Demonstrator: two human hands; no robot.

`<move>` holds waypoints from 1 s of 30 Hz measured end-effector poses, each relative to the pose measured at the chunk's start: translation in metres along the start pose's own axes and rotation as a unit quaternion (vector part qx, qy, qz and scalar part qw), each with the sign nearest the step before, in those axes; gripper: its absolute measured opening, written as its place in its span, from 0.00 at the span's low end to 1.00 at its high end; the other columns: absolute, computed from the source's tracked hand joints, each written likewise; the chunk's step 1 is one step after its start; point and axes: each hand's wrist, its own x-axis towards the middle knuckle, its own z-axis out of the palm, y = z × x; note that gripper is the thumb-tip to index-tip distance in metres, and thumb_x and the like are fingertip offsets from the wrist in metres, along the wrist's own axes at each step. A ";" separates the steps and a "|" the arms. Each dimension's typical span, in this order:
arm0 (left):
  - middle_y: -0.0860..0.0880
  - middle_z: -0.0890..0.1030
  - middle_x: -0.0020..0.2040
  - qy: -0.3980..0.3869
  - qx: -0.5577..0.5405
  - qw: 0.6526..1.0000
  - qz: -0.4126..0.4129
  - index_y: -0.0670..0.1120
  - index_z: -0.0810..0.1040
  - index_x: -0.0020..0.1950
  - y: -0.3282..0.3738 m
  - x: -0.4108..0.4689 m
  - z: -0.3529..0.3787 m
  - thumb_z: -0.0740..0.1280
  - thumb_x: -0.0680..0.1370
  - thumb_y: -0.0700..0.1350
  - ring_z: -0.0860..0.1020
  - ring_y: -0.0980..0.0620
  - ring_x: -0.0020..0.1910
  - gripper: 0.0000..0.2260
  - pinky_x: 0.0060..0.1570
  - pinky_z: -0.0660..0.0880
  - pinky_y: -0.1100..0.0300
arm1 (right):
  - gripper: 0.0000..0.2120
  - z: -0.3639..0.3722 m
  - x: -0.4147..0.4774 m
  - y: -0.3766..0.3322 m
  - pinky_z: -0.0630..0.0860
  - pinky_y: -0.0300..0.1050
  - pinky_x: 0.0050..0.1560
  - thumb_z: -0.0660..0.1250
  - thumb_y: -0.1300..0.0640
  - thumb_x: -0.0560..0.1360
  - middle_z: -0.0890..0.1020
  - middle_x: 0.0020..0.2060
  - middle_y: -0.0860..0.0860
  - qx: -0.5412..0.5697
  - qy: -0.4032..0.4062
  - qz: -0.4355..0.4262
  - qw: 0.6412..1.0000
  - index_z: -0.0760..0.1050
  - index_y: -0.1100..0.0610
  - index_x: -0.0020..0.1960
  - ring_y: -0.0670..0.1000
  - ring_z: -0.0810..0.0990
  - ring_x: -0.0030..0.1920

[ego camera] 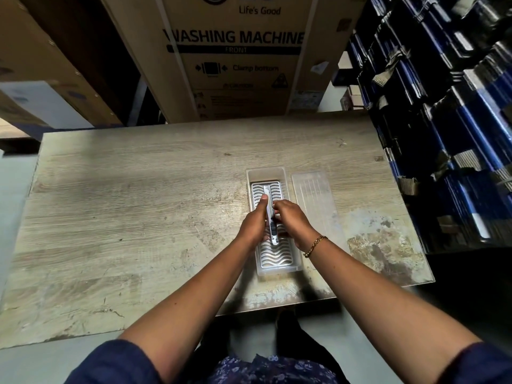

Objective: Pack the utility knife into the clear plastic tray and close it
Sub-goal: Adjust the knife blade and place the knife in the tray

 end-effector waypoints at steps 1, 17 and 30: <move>0.43 0.76 0.47 -0.001 0.003 1.000 -0.001 0.49 0.80 0.47 -0.001 -0.001 0.000 0.54 0.74 0.75 0.74 0.46 0.46 0.31 0.48 0.72 0.50 | 0.14 0.001 0.000 0.001 0.74 0.52 0.47 0.58 0.47 0.70 0.80 0.41 0.55 -0.004 0.002 -0.002 1.000 0.77 0.56 0.42 0.64 0.83 0.53; 0.42 0.83 0.60 -0.015 -0.022 0.999 -0.029 0.48 0.71 0.75 -0.014 0.004 0.009 0.49 0.79 0.72 0.83 0.55 0.40 0.37 0.35 0.79 0.60 | 0.12 0.012 -0.001 0.005 0.80 0.60 0.55 0.57 0.52 0.75 0.82 0.42 0.58 -0.082 0.003 0.042 0.996 0.75 0.58 0.44 0.62 0.83 0.48; 0.41 0.74 0.40 -0.035 -0.106 0.990 -0.084 0.42 0.76 0.47 -0.014 0.003 0.021 0.50 0.79 0.72 0.72 0.50 0.31 0.34 0.31 0.69 0.60 | 0.17 0.018 0.004 0.012 0.74 0.49 0.40 0.56 0.46 0.76 0.84 0.41 0.56 -0.156 -0.004 0.044 0.987 0.77 0.56 0.42 0.58 0.83 0.43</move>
